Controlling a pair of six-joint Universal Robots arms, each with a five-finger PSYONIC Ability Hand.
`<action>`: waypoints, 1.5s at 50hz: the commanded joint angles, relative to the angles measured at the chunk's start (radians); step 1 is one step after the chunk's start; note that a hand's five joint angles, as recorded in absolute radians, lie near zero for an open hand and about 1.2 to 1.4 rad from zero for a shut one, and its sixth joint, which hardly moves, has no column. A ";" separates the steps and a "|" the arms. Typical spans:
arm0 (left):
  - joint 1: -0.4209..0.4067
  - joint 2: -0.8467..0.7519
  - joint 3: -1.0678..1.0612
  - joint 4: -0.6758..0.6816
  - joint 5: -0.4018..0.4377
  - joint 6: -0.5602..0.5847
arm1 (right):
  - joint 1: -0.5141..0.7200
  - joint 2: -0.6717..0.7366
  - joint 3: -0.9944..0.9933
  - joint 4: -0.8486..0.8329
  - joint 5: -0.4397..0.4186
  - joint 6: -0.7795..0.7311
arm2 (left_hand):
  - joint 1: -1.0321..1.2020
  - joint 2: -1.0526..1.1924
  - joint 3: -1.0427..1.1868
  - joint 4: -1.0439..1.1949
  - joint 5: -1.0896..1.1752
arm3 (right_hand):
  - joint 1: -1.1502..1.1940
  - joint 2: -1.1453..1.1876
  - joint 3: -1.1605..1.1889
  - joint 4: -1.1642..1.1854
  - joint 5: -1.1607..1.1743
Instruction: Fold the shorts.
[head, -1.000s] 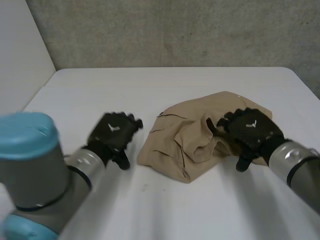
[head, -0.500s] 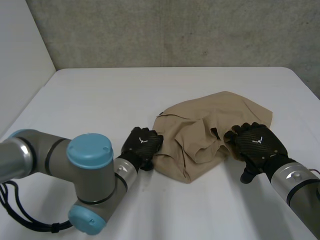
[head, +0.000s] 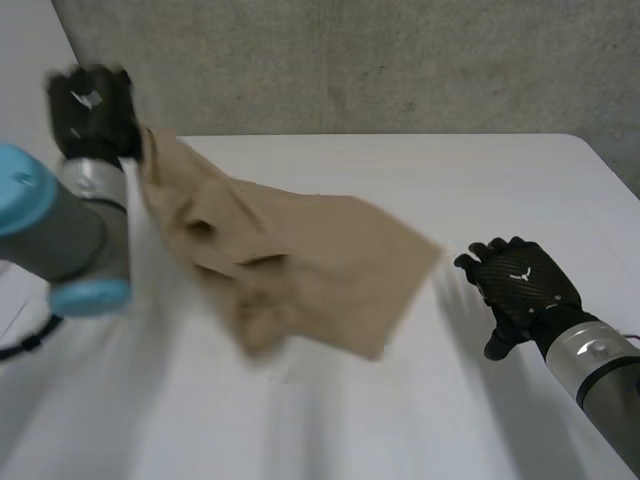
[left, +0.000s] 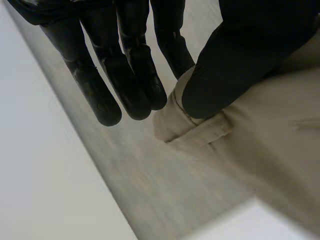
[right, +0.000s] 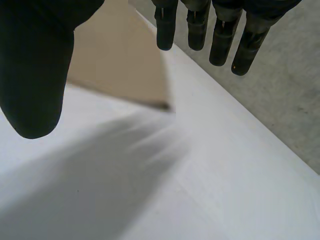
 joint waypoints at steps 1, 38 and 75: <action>0.004 0.043 0.078 0.079 0.203 -0.019 | -0.003 -0.029 -0.003 -0.005 0.009 0.069 | 0.276 0.201 0.209 0.197 0.254 | -0.032 -0.046 -0.044 -0.061 -0.056; -0.330 0.185 -0.139 -0.532 0.180 -0.105 | -0.032 -0.076 -0.080 0.036 -0.217 -0.020 | -0.915 -0.991 -0.983 -0.994 -0.938 | -0.032 -0.046 -0.044 -0.061 -0.056; -0.181 0.066 -0.451 -0.360 0.062 -0.102 | 0.115 0.405 -0.301 0.095 -0.215 -0.353 | -0.167 -0.243 -0.235 -0.246 -0.190 | 0.899 0.885 0.887 0.870 0.875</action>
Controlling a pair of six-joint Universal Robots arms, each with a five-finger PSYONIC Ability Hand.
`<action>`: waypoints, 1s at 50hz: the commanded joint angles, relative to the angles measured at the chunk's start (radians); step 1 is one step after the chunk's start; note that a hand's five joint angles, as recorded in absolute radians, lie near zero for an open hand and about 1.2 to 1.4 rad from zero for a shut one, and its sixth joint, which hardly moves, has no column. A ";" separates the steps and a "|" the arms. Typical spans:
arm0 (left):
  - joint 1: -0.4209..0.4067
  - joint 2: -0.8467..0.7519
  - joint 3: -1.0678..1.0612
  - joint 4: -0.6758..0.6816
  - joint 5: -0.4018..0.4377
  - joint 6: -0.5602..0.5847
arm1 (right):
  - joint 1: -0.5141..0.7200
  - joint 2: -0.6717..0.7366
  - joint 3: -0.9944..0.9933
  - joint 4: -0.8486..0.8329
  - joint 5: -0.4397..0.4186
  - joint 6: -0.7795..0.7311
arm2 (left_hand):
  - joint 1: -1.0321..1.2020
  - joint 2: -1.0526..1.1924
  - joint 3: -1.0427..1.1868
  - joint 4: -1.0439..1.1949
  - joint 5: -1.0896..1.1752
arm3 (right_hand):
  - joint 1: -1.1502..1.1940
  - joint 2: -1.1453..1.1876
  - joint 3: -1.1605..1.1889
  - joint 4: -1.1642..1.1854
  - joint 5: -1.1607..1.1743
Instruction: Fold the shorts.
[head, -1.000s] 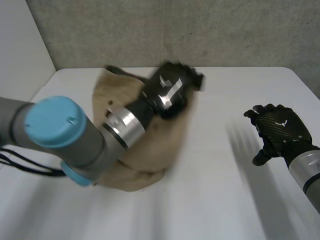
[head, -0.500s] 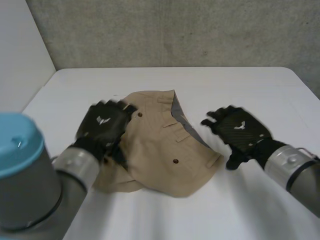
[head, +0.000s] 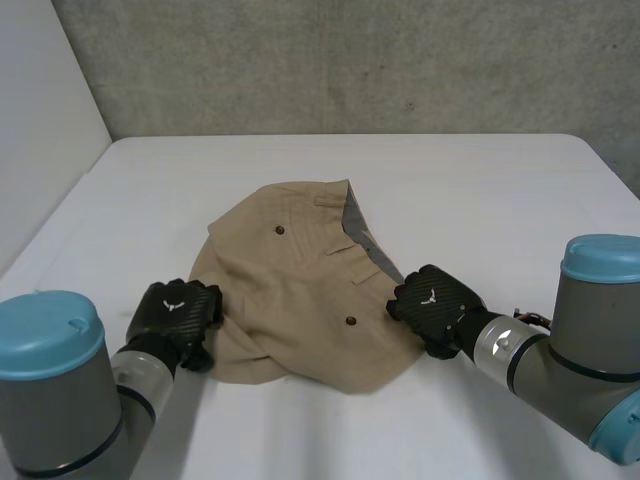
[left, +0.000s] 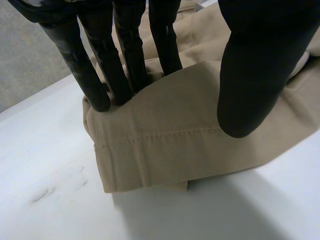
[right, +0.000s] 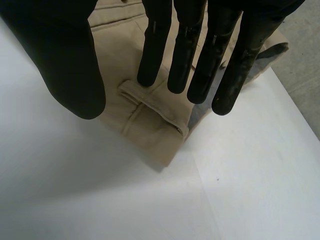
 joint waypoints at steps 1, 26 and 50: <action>-0.002 -0.081 0.046 0.028 0.000 0.003 | 0.000 0.032 -0.009 -0.012 -0.005 0.003 | 0.355 0.364 0.367 0.362 0.368 | 0.515 0.391 0.387 0.386 0.414; -0.037 0.453 0.342 -0.289 0.153 -0.063 | -0.048 -0.430 -0.284 0.275 0.002 0.301 | 0.743 0.752 0.755 0.750 0.756 | 0.724 0.599 0.595 0.594 0.622; 0.116 -0.025 0.690 -0.298 0.163 -0.292 | 0.144 0.016 -0.977 0.307 0.272 0.516 | 0.743 0.752 0.755 0.750 0.756 | 0.724 0.599 0.595 0.594 0.622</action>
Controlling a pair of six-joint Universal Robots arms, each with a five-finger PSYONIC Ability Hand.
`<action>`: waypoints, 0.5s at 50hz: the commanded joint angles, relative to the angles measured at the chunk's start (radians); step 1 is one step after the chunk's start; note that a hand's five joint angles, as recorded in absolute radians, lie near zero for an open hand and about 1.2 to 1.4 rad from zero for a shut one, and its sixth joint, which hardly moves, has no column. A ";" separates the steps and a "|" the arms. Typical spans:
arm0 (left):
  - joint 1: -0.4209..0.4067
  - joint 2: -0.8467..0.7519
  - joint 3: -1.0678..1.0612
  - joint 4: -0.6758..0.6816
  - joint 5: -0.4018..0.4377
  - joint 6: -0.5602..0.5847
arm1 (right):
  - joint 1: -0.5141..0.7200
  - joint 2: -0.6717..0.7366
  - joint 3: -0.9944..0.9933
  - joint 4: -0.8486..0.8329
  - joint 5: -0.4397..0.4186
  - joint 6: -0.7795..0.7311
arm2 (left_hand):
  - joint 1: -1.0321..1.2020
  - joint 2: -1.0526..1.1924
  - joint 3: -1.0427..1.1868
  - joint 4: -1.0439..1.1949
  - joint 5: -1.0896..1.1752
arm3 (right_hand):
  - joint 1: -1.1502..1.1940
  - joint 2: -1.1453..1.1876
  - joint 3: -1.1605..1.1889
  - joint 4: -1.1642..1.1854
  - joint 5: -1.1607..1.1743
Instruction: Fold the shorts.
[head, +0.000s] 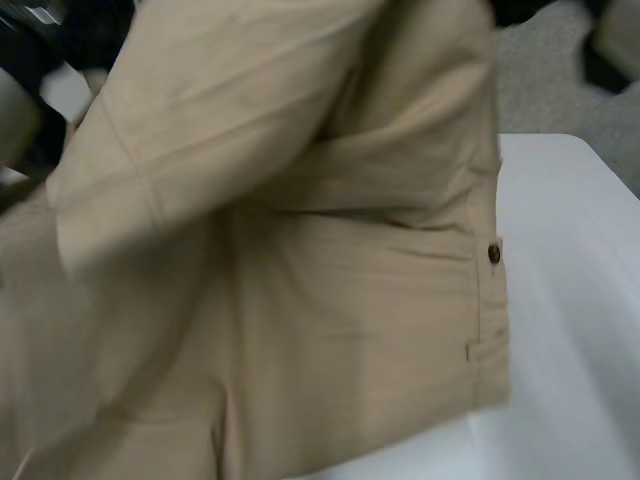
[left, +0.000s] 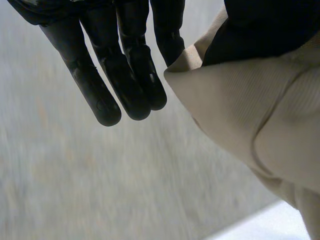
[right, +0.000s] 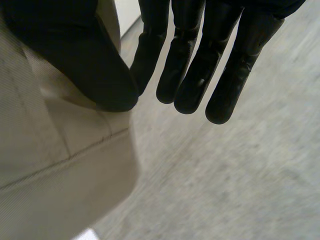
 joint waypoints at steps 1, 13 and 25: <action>0.038 -0.360 0.045 0.063 -0.001 -0.069 | 0.109 0.349 -0.194 -0.044 0.161 -0.086 | 0.268 0.202 0.206 0.197 0.250 | 0.425 0.233 0.220 0.208 0.236; 0.079 -0.723 0.254 0.079 -0.021 -0.138 | 0.125 0.758 -0.535 0.036 0.292 -0.133 | -0.954 -1.020 -1.015 -1.025 -0.971 | -0.797 -0.989 -1.002 -1.014 -0.986; 0.121 -0.410 -0.023 0.091 0.011 -0.106 | 0.115 0.347 0.025 0.114 0.252 -0.139 | -0.941 -1.008 -1.003 -1.012 -0.959 | -0.797 -0.989 -1.002 -1.014 -0.986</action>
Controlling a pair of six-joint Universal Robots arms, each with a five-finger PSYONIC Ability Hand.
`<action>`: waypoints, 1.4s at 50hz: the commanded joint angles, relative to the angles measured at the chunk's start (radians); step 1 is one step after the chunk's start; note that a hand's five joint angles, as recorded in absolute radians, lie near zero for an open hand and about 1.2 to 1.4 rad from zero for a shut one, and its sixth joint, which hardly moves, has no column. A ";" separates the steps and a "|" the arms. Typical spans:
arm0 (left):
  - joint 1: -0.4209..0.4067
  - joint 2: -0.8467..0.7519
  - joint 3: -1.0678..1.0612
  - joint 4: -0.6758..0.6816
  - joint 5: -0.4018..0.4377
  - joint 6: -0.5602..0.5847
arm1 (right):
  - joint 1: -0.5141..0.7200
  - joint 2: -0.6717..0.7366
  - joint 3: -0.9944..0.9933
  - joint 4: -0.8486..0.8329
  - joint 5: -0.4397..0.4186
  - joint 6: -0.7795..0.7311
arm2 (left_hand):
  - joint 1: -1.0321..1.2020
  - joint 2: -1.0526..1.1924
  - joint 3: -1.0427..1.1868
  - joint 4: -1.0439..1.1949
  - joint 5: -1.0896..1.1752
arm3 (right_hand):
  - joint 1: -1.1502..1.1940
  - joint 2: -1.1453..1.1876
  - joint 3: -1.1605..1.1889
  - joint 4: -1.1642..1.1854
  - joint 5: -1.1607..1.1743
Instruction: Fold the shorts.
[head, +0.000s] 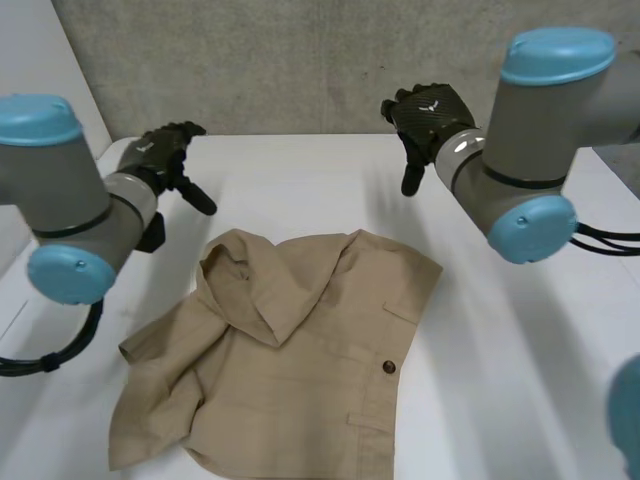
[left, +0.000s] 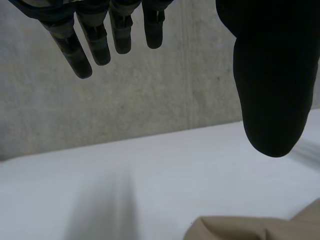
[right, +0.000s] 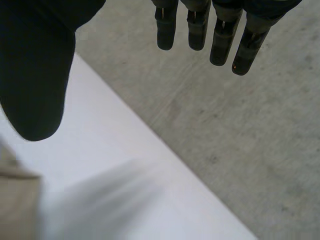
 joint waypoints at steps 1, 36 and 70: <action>0.023 0.263 -0.258 0.003 0.056 0.042 | -0.003 -0.317 0.435 0.018 -0.036 -0.009 | 0.025 0.016 0.009 0.018 -0.001 | -0.026 -0.042 -0.037 -0.057 -0.057; 0.023 0.713 -1.042 -0.052 0.170 0.561 | 0.051 -0.552 1.477 -0.444 -0.322 0.106 | 0.416 0.407 0.400 0.409 0.390 | 0.225 0.209 0.214 0.194 0.194; 0.026 0.604 -1.038 0.069 0.104 0.668 | 0.152 -0.624 1.483 -0.425 -0.357 0.108 | 0.416 0.407 0.400 0.409 0.390 | 0.219 0.204 0.208 0.188 0.188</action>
